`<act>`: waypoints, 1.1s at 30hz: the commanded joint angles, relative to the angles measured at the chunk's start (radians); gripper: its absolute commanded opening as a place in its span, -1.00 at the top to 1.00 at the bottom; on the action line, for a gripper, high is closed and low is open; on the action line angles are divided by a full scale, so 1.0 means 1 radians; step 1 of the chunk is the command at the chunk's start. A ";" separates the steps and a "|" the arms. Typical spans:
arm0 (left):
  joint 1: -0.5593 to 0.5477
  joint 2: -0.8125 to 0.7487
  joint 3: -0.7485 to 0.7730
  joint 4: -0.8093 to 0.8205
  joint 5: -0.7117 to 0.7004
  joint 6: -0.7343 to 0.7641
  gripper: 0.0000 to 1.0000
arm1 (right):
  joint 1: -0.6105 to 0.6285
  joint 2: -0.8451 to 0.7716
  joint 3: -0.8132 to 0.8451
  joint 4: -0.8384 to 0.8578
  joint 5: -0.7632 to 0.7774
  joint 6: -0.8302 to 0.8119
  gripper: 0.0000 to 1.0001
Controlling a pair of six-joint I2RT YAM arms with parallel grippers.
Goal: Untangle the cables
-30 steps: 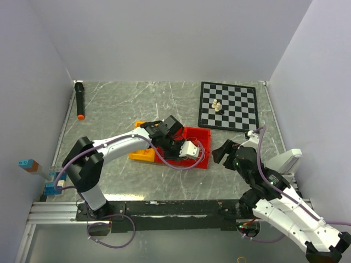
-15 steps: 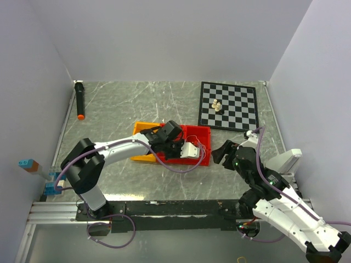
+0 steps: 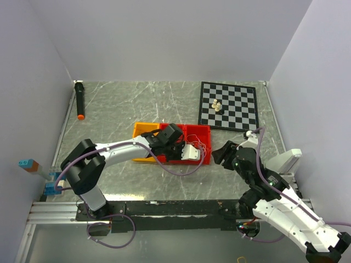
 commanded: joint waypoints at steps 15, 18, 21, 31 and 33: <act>-0.016 -0.016 -0.014 0.064 -0.021 0.025 0.57 | -0.003 -0.040 -0.029 0.029 -0.002 0.000 -0.22; -0.022 -0.021 -0.027 0.077 -0.028 0.032 0.53 | -0.003 -0.042 -0.028 0.029 -0.002 0.000 -0.22; -0.025 -0.022 -0.037 0.096 -0.039 0.029 0.52 | -0.003 -0.040 -0.026 0.030 -0.002 -0.002 -0.20; -0.053 -0.042 -0.119 0.258 -0.185 0.040 0.98 | -0.003 -0.059 -0.026 0.023 0.004 -0.002 -0.13; -0.056 -0.059 -0.107 0.263 -0.209 0.022 0.98 | -0.005 -0.063 -0.025 0.023 0.003 0.000 -0.11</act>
